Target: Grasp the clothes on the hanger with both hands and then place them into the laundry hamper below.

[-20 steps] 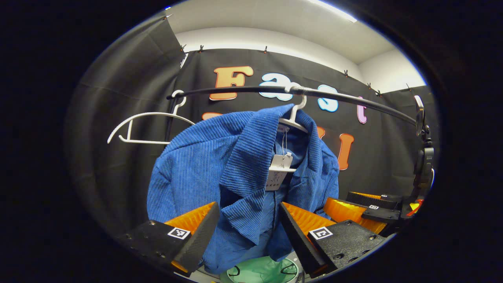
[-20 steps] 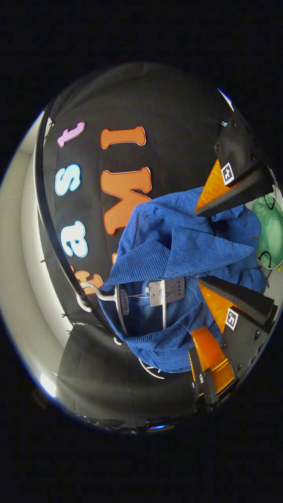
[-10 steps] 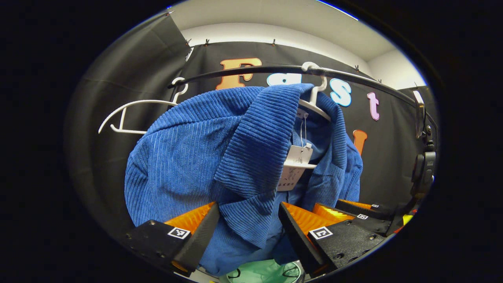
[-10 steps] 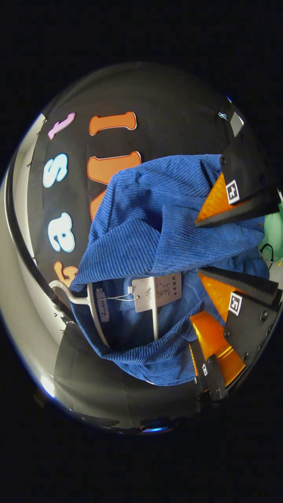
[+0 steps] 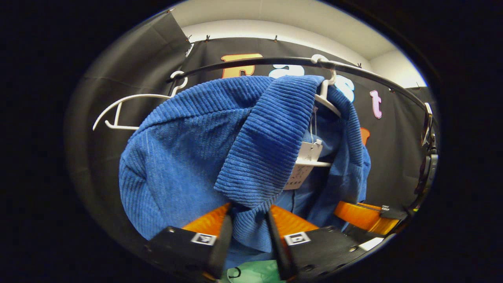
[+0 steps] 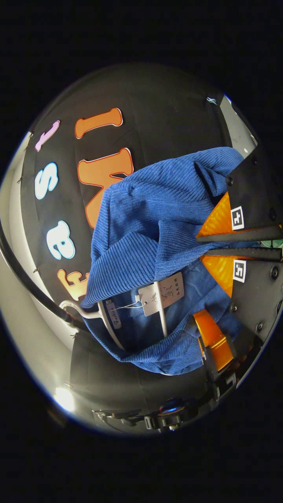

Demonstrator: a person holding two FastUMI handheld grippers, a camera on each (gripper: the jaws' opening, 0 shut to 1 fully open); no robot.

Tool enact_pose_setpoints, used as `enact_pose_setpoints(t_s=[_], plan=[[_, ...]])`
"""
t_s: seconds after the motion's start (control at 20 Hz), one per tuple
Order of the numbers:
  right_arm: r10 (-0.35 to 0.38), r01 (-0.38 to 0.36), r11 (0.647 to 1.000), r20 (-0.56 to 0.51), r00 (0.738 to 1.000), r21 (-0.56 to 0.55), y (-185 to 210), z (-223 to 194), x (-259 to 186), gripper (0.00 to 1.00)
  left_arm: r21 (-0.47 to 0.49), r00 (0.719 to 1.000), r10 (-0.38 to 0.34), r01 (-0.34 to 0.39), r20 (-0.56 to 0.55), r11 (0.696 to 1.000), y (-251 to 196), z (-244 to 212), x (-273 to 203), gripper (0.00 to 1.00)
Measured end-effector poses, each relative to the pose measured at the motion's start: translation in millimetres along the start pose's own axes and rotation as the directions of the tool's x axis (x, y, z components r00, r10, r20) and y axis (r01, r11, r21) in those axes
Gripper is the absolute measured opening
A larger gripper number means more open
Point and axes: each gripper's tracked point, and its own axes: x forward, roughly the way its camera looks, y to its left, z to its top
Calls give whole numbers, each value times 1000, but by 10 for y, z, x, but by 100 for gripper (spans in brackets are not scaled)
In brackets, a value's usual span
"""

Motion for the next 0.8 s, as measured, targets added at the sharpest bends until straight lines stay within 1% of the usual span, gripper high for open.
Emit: enact_pose_setpoints(t_s=[0.05, 0.1, 0.15, 0.2, 0.25, 0.3, 0.35, 0.4, 0.45, 0.5, 0.55, 0.6, 0.7, 0.75, 0.8], plan=[[8, -8, 1000, -1, 1000, 12, -11, 11, -17, 14, -8, 1000, 1, -1, 5, 1000, 20, 16, -28, 29], [17, -17, 1000, -1, 1000, 26, -27, 25, -24, 14, -47, 999, -35, 35, 11, 998, -39, 29, -27, 12], [28, -28, 999, -3, 1000, 40, -44, 38, -23, 15, -103, 996, -87, 87, 8, 991, -127, 30, -67, 8], [40, -40, 998, -4, 999, 58, -58, 46, -29, 2, -149, 993, -122, 121, 4, 981, -153, 40, -125, 7], [55, -54, 996, -11, 998, 72, -99, 55, -19, 15, -172, 991, -133, 131, -1, 976, -131, 64, -179, 6], [45, -44, 992, -4, 999, 117, -103, 45, 300, 14, -174, 990, -139, 136, -5, 975, -92, 81, -219, 6], [81, -79, 984, -8, 997, 157, -159, 104, 103, 8, -161, 990, -141, 138, -7, 977, -62, 109, -257, 6], [97, -95, 978, -6, 995, 184, -182, 121, 33, 8, -145, 989, -146, 144, -5, 979, -49, 148, -304, 6], [111, -109, 973, 2, 994, 204, -162, 147, -32, 2, -129, 988, -153, 151, -2, 980, -35, 187, -373, 6], [128, -126, 966, 7, 992, 226, -158, 168, -45, 7, -114, 987, -163, 162, 2, 980, -28, 222, -440, 5], [148, -147, 956, 13, 989, 253, -162, 199, -53, 1, -102, 984, -177, 176, 5, 979, -24, 271, -517, 5], [171, -168, 944, 16, 985, 285, -160, 228, -67, 7, -94, 982, -187, 187, 10, 978, -16, 315, -586, 5], [223, -220, 907, 32, 974, 360, -154, 316, -108, 8, -84, 978, -205, 207, 25, 975, 1, 423, -722, 5], [245, -243, 884, 48, 968, 399, -154, 379, -139, 8, -80, 977, -210, 212, 37, 974, 13, 493, -785, 5], [273, -275, 855, 70, 959, 440, -144, 450, -157, 8, -79, 976, -212, 216, 52, 973, 29, 562, -839, 7]])
